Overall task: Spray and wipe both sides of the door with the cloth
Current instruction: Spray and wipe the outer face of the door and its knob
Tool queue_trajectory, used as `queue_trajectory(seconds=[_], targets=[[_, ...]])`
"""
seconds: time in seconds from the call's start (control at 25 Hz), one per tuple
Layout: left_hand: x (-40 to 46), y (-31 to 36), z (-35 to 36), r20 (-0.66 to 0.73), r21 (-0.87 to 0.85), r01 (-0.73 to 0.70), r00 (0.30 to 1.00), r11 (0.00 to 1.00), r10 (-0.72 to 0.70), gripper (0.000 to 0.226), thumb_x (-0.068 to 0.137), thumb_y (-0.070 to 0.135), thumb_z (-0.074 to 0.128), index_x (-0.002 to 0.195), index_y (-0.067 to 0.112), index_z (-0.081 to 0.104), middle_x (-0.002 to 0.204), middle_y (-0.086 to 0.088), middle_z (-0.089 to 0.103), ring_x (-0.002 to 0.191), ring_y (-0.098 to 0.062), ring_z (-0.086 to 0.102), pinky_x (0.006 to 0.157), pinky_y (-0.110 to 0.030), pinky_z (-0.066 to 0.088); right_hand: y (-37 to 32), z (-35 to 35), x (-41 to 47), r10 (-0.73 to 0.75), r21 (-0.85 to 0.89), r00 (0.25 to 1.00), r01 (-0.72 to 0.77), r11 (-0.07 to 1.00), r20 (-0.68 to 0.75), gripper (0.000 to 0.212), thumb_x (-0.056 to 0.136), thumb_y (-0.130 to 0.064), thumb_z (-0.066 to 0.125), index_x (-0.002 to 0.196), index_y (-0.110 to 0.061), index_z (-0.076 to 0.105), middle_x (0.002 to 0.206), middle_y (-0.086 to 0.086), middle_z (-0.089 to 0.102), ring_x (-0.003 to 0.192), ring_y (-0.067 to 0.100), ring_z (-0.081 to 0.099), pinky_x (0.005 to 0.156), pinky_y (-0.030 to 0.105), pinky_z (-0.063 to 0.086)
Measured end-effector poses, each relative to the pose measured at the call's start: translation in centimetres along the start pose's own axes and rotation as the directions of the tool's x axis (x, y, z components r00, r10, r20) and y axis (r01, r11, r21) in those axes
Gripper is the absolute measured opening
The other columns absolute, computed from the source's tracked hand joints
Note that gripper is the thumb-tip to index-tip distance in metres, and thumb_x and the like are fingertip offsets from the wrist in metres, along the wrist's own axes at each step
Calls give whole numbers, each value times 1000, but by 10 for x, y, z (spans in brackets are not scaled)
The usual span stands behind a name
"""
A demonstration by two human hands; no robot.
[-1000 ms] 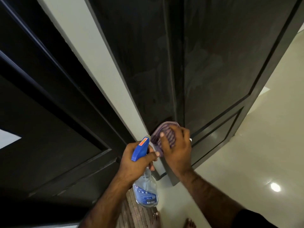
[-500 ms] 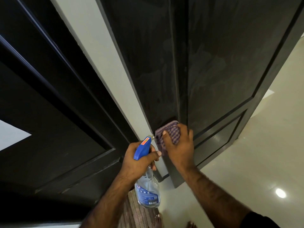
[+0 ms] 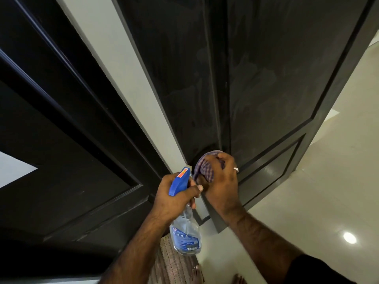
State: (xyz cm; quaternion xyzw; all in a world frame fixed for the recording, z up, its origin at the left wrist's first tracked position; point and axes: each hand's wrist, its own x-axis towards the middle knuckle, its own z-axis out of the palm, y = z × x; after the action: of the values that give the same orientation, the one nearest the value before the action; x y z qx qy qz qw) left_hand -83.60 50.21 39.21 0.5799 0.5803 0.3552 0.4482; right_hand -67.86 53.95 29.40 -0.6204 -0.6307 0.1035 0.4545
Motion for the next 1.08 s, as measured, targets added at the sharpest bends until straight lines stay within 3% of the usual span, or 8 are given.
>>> queue_trajectory(seconds=[0.16,0.24,0.32,0.44,0.56,0.8,0.96,1.08], targets=[[2,4,0,1,8,-9,1000,1000,9,30,88,17,83,96,-5,63,72,-14,71,55,-30,68,61,-42,63,-20,0,20,621,654,754,-583,482,214,45,85,-24,86,125,-26,65,124,6,71,105,23,73,85,29,64],[6,6,1,-6,36,-20,1000,999,20,30,89,18,82,94,-6,64,70,-12,71,54,-28,68,60,-38,62,-19,-7,34,634,712,521,-699,-68,572,32,96,-33,76,124,-18,72,115,14,79,104,31,78,94,50,65],[9,8,2,4,53,-37,999,998,37,25,90,15,80,89,-5,65,67,-13,70,53,-27,68,60,-36,61,-21,-16,40,579,657,440,-716,-234,686,31,104,-37,66,122,-13,75,111,14,81,103,32,79,94,50,64],[13,7,0,-5,56,-43,999,997,44,20,91,10,78,83,-3,65,66,-17,69,52,-27,66,59,-35,60,-26,-11,26,641,670,720,-617,413,267,35,102,-37,71,128,-15,63,115,9,75,104,28,75,84,38,63],[19,-1,-4,-6,45,-24,1000,999,25,26,89,16,81,88,-4,65,71,-19,70,54,-30,68,61,-38,61,-4,-2,1,58,46,998,-57,997,-20,55,95,-45,75,139,-19,57,138,14,53,115,27,62,89,36,61],[26,-14,-10,18,22,1,1000,1000,-1,32,86,23,83,93,-3,65,73,-20,70,55,-30,68,63,-41,62,36,-9,18,-577,-346,810,574,742,105,51,83,-30,88,130,-23,69,140,20,47,129,43,49,96,60,59],[39,-9,-11,112,6,-82,990,997,81,19,90,11,79,77,7,67,69,-18,70,54,-34,66,62,-42,62,5,-2,2,31,-22,1000,-31,999,-4,67,77,-42,91,136,-23,64,141,10,52,128,24,55,100,33,56],[46,-8,-13,164,-23,-105,981,994,108,24,89,7,80,70,9,66,63,-19,68,51,-34,65,60,-41,59,-17,-3,16,513,545,855,-465,698,73,39,88,-34,84,121,-20,69,112,2,73,100,14,70,87,29,62]])
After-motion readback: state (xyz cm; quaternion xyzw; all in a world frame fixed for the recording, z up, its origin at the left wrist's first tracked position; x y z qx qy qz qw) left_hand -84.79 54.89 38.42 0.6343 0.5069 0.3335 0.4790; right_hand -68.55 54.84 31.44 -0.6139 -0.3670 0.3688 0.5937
